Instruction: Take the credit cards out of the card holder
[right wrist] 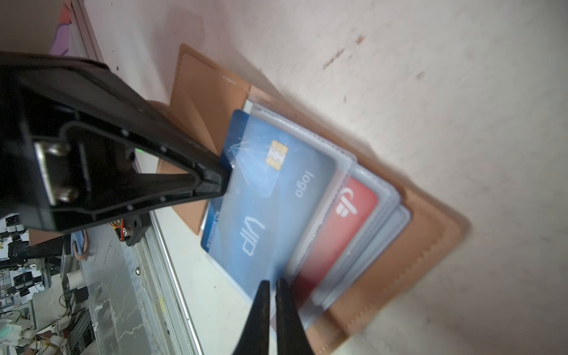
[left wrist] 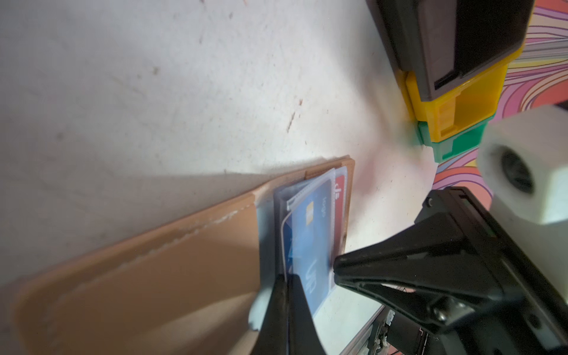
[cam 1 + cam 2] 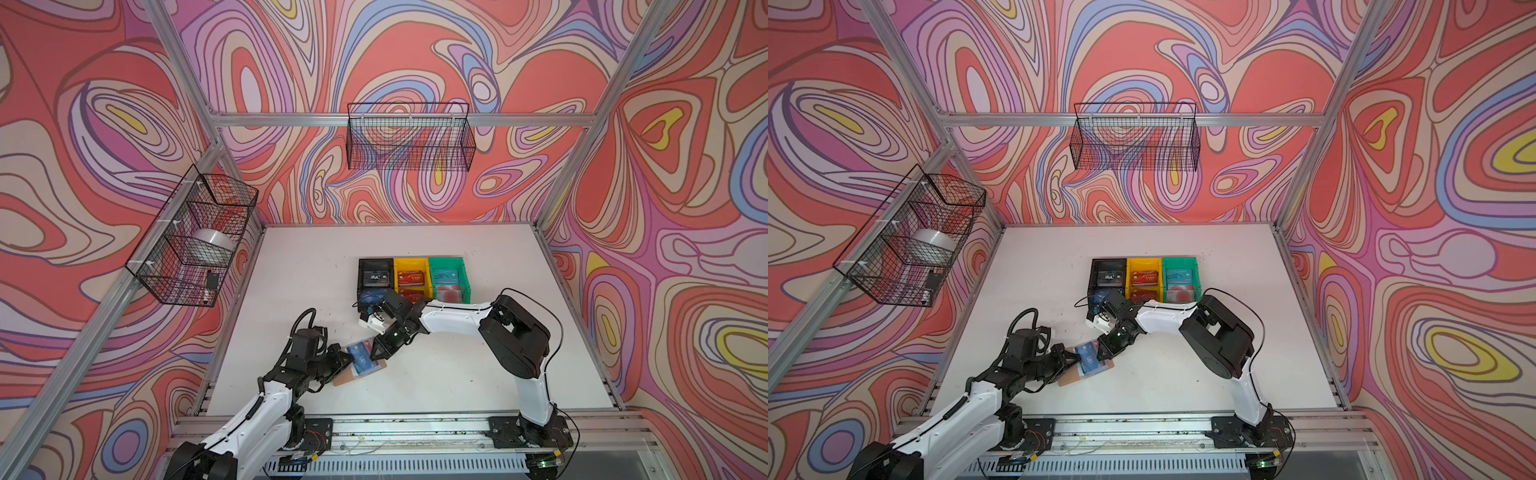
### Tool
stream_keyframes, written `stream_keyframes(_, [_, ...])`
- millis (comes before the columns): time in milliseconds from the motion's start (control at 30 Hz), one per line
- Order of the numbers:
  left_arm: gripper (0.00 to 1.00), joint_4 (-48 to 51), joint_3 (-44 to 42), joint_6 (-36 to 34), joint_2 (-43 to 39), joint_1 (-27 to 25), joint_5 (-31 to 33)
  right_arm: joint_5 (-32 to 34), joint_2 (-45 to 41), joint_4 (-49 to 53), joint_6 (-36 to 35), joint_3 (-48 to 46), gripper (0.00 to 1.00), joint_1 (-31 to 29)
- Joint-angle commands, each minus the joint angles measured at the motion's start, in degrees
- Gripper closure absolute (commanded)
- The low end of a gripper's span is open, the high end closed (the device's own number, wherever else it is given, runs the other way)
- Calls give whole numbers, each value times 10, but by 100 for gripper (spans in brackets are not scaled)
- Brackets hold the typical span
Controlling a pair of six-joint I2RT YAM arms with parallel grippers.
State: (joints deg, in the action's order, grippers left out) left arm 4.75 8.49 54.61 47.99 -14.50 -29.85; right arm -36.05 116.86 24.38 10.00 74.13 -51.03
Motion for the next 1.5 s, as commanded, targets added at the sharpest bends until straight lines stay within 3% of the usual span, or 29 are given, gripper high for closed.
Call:
stream_keyframes(0, [100,70,-8,-7,-7,5,33,14,22,0,3,-12,90,2])
stream_keyframes(433, [100,98,2,-29,1,6,33,69,25,23,12,-13,91,10])
stream_keyframes(900, [100,142,7,-52,-3,17,26,77,28,32,16,-12,92,23])
stream_keyframes(1467, [100,77,-8,-28,18,17,14,3,1,10,7,28,90,13])
